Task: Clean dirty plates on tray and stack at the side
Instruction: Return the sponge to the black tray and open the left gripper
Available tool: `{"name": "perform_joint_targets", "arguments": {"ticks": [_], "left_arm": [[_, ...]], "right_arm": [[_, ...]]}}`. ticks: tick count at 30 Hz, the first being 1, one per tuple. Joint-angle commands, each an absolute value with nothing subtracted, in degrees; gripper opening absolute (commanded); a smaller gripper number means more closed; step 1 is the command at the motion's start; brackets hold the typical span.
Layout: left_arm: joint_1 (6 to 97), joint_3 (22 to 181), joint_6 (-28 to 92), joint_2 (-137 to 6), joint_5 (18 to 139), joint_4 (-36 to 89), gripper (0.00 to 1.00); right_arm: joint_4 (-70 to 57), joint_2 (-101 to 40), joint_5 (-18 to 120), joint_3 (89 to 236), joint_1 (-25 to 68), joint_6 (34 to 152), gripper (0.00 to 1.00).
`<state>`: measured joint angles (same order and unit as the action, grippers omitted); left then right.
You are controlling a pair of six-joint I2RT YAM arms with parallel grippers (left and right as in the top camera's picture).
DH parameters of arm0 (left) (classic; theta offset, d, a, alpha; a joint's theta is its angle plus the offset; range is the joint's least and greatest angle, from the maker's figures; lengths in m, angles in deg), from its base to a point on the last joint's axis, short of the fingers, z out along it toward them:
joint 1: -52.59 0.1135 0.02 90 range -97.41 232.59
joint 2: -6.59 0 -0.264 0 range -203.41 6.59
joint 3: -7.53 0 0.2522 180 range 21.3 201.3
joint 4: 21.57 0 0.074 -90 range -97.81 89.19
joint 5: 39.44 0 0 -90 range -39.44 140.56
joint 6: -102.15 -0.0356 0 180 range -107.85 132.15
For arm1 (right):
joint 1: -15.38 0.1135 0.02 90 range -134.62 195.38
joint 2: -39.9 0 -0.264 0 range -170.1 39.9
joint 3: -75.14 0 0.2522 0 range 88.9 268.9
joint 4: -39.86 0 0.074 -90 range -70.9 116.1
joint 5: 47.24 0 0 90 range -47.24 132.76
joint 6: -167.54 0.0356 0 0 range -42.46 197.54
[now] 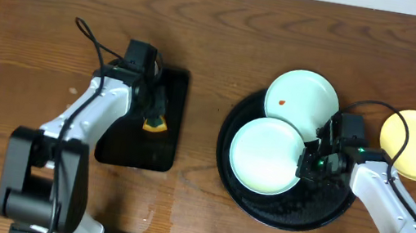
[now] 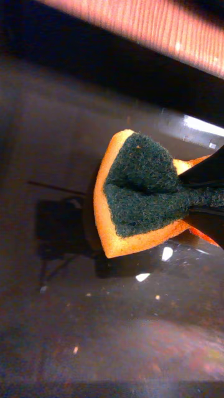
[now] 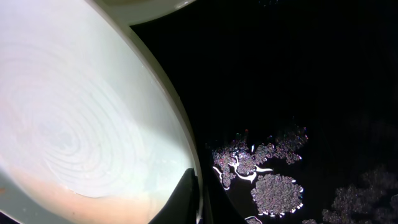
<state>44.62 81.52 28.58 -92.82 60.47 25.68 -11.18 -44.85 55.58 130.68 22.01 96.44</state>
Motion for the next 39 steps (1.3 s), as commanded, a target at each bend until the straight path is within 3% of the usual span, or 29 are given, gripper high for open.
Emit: {"name": "perform_joint_targets", "arguments": {"ticks": [1,5,7,9,13,16,18,21,33,39], "left_arm": [[44.93,80.76,27.38,-96.04,59.93,26.03,0.08],[44.93,80.76,27.38,-98.70,59.91,26.23,0.22],[44.93,80.76,27.38,-99.10,59.91,26.23,0.22],[44.93,80.82,27.38,-98.84,59.95,26.23,0.33],[44.93,80.87,27.38,-97.57,59.95,26.32,0.32],[44.93,80.87,27.38,-97.02,59.95,26.27,0.25],[44.93,80.87,27.38,-97.02,59.95,26.45,0.25],[44.91,80.87,27.38,-97.02,59.93,26.88,0.33],[44.91,80.85,27.40,-97.04,59.93,27.13,0.34],[44.91,80.85,27.40,-97.04,59.95,27.17,0.34]], "right_arm": [[-11.20,-45.39,54.97,130.36,22.34,96.76,0.04],[-11.20,-45.39,54.97,130.36,22.34,96.76,0.04],[-11.18,-45.39,54.97,130.36,22.34,96.76,0.04],[-11.20,-45.39,54.99,130.36,22.34,96.76,0.04],[-11.07,-45.39,54.99,130.36,22.34,96.76,0.09],[-10.89,-45.39,55.01,130.36,22.34,96.79,0.11],[-10.72,-45.39,55.01,130.36,22.34,96.79,0.18],[-10.30,-45.39,55.01,130.36,22.34,96.79,0.23],[-7.70,-46.07,54.99,130.09,22.34,96.81,0.24],[-5.38,-49.55,55.08,129.50,22.34,96.81,0.18]]}}
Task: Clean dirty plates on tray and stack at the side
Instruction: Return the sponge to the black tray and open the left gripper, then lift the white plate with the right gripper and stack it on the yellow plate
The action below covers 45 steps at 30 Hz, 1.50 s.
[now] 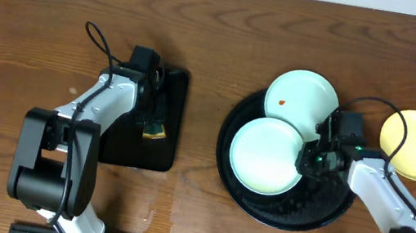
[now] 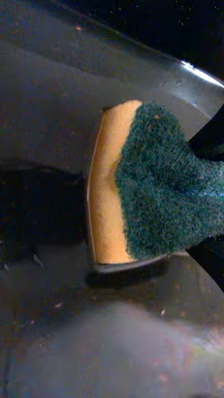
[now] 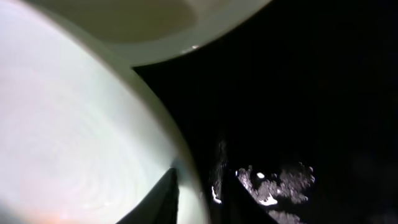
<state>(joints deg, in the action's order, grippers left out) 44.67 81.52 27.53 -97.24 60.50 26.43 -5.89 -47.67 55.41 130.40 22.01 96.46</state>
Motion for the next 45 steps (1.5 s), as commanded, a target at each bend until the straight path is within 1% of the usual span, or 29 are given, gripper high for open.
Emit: {"name": "perform_joint_targets", "arguments": {"ticks": [1,3,4,12,22,27,30,33,41,45], "left_arm": [[44.91,80.85,27.40,-97.04,59.95,27.17,0.34],[44.91,80.85,27.40,-97.04,59.93,27.13,0.34],[44.91,80.85,27.40,-97.04,59.93,27.13,0.34],[44.91,80.85,27.40,-97.04,59.93,27.13,0.34],[44.91,80.85,27.38,-97.04,59.93,27.13,0.34],[44.91,80.85,27.40,-97.04,59.93,27.10,0.34],[44.91,80.85,27.40,-97.04,59.93,27.10,0.34],[44.91,80.85,27.40,-97.04,59.93,27.10,0.34],[44.91,80.85,27.40,-97.04,59.93,27.13,0.34],[44.91,80.85,27.40,-97.04,59.93,27.10,0.34]], "right_arm": [[-4.97,-50.05,55.32,129.50,22.34,96.79,0.15],[-4.34,-50.51,56.37,129.50,22.34,96.76,0.07],[-4.07,-50.51,56.85,129.50,22.34,96.76,0.01],[-1.71,-49.41,59.39,129.57,22.34,92.94,0.01],[0.76,-38.62,58.60,130.29,22.34,84.20,0.01],[2.38,-32.89,53.18,130.29,22.34,80.63,0.01],[3.42,-29.94,49.57,130.29,22.34,76.61,0.01],[4.93,-27.73,41.31,130.29,22.34,73.46,0.01],[14.51,-24.58,28.15,130.29,23.52,65.20,0.01],[19.29,-23.67,22.67,130.29,26.54,56.90,0.01]]}}
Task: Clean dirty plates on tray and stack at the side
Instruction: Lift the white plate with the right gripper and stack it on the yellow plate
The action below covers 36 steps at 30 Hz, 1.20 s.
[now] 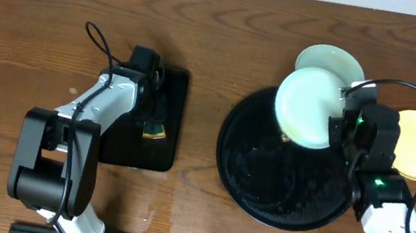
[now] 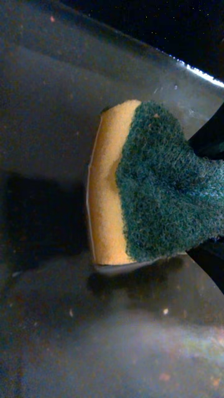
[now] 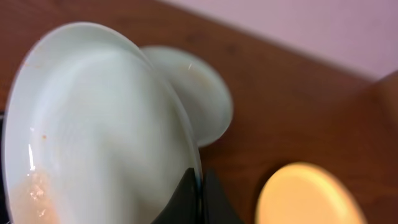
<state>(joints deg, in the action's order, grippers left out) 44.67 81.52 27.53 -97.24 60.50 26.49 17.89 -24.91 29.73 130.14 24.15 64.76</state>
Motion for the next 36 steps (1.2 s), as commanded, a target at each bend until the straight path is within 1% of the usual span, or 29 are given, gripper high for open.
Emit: {"name": "perform_joint_targets", "arguments": {"ticks": [1,4,12,16,24,27,32,36], "left_arm": [[44.91,80.85,27.40,-97.04,59.93,27.10,0.34],[44.91,80.85,27.40,-97.04,59.93,27.10,0.34],[44.91,80.85,27.40,-97.04,59.93,27.10,0.35],[44.91,80.85,27.40,-97.04,59.93,27.10,0.35],[44.91,80.85,27.40,-97.04,59.93,27.10,0.35],[44.91,80.85,27.40,-97.04,59.93,27.10,0.35],[44.91,80.85,27.40,-97.04,59.95,27.10,0.35],[44.91,80.85,27.40,-97.04,59.93,27.10,0.35]], "right_arm": [[20.21,-23.69,21.25,130.29,27.45,54.75,0.01],[22.35,-23.69,16.72,130.29,30.25,48.74,0.01],[30.29,-23.69,6.56,130.29,37.70,37.84,0.01],[31.71,-23.69,5.09,130.29,39.52,37.38,0.01],[31.64,-23.73,5.01,130.29,39.69,37.84,0.01],[31.34,-23.73,4.63,130.29,39.37,43.80,0.01],[25.17,-24.21,4.81,130.29,35.85,63.56,0.01],[18.42,-25.87,8.13,130.29,31.41,75.56,0.01]]}}
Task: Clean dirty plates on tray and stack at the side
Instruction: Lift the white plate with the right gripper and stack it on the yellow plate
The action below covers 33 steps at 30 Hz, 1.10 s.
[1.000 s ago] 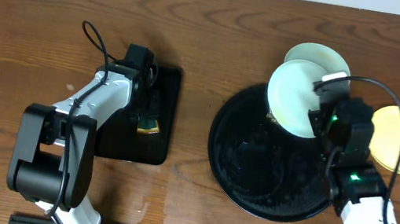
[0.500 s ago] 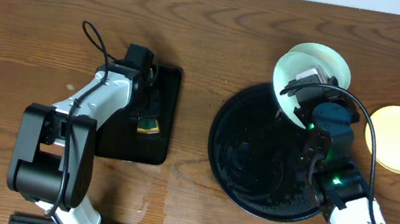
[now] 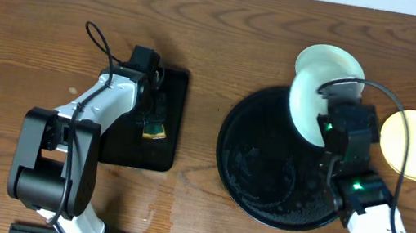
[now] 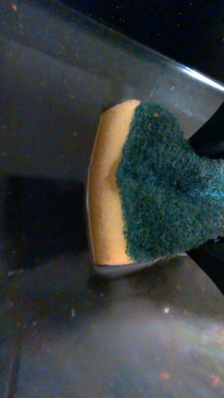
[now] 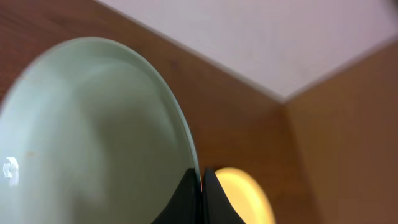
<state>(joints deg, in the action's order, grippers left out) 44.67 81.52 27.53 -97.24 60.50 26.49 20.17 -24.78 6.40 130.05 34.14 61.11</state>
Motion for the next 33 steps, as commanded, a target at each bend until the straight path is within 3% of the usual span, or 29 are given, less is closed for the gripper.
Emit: {"name": "perform_joint_targets", "arguments": {"ticks": [1,10,17,25,33], "left_arm": [[44.91,80.85,27.40,-97.04,59.95,27.10,0.35],[44.91,80.85,27.40,-97.04,59.95,27.15,0.35],[44.91,80.85,27.40,-97.04,59.95,27.13,0.35],[44.91,80.85,27.40,-97.04,59.95,27.19,0.35],[44.91,80.85,27.40,-97.04,59.95,27.87,0.35]], "right_arm": [[17.19,-26.40,8.57,130.29,30.25,78.19,0.01],[17.24,-28.30,15.74,130.33,16.44,92.30,0.01],[18.16,-28.80,27.23,130.38,-1.09,100.65,0.01],[21.04,-36.28,36.70,130.79,-17.99,103.71,0.01],[18.72,-47.05,43.93,136.83,-23.49,102.42,0.01]]}}
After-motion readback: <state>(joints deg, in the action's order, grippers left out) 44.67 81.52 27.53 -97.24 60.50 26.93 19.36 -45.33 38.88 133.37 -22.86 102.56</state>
